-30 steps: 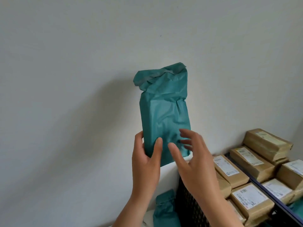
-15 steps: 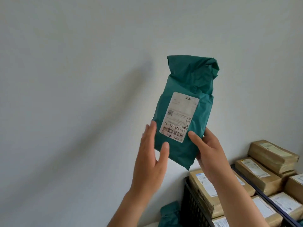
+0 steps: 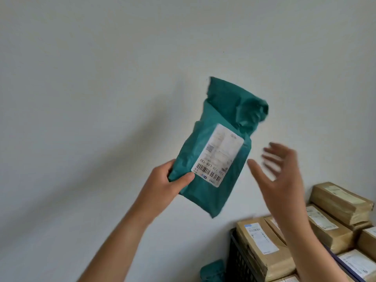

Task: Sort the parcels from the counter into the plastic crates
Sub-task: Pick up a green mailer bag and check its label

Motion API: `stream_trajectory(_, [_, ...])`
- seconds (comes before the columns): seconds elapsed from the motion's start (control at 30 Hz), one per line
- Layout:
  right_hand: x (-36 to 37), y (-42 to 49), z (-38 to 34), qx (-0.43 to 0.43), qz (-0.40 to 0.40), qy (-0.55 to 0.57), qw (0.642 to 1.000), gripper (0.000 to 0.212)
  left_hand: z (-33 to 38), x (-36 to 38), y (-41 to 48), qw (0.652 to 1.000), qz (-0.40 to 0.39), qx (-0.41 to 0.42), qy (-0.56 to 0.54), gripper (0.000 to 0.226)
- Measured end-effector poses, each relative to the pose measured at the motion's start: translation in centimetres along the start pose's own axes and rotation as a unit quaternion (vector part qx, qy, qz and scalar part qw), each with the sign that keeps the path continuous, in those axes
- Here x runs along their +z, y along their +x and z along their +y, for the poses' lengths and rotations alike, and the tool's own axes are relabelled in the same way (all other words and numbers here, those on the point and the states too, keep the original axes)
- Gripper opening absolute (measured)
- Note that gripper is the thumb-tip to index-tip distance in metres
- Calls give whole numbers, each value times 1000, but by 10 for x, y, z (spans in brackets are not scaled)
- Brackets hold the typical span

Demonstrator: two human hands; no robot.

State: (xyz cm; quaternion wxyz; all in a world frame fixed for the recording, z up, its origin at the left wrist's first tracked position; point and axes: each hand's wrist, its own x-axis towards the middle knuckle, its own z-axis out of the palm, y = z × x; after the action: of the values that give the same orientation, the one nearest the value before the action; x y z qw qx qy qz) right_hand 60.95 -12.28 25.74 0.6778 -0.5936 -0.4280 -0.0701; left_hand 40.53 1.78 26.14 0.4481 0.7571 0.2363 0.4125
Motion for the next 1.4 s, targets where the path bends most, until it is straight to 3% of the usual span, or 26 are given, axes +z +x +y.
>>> stream_trajectory(0.07, [-11, 10, -12, -133, 8, -116, 984, 68, 18, -17, 14, 980, -39, 61, 187, 9])
stream_trajectory(0.13, [-12, 21, -25, -187, -112, -191, 957, 81, 44, -25, 27, 924, -86, 113, 355, 12])
stream_trajectory(0.2, [-6, 30, -29, -183, -248, -277, 910, 88, 71, -27, 37, 868, -144, 153, 449, 20])
stream_trajectory(0.27, [2, 37, -20, -160, -313, -320, 880, 57, 91, -26, 45, 837, -189, 178, 482, 25])
stream_trajectory(0.33, [8, 37, -13, -102, -292, -261, 914, 16, 103, -25, 50, 851, -176, 202, 453, 34])
stream_trajectory(0.47, [12, 30, -1, 28, -179, -82, 980, 11, 89, -25, 51, 921, 58, 286, 257, 52])
stream_trajectory(0.53, [12, 25, 4, 113, -151, 21, 982, 11, 64, -19, 44, 953, 143, 227, 138, 56])
stream_trajectory(0.6, [13, 21, 6, 167, -137, 108, 970, 23, 38, -7, 32, 988, 107, 102, 43, 74])
stream_trajectory(0.67, [14, 18, 6, 187, -135, 150, 961, 34, 16, 7, 18, 999, 8, 7, -33, 86])
stream_trajectory(0.73, [17, 15, 4, 188, -146, 150, 960, 30, 6, 20, 7, 994, -47, -34, -88, 69])
stream_trajectory(0.8, [18, 13, 1, 186, -164, 138, 959, 23, 4, 28, 2, 994, -36, -31, -97, 45])
stream_trajectory(0.9, [17, 13, -3, 184, -193, 110, 957, 27, 6, 25, -1, 994, -22, -33, -105, 34])
stream_trajectory(1.0, [10, 15, -7, 171, -202, 89, 960, 82, 13, 15, -6, 991, -30, -46, -118, 33])
stream_trajectory(1.07, [5, 14, -12, 145, -193, 75, 968, 99, 20, 9, -11, 989, -48, -47, -129, 37])
stream_trajectory(1.2, [-7, 5, -36, 120, -198, 96, 968, 96, 42, -2, -25, 981, -95, -21, -166, 47])
stream_trajectory(1.4, [-21, -5, -72, 72, -185, 141, 970, 89, 71, -15, -41, 966, -105, 24, -234, 44])
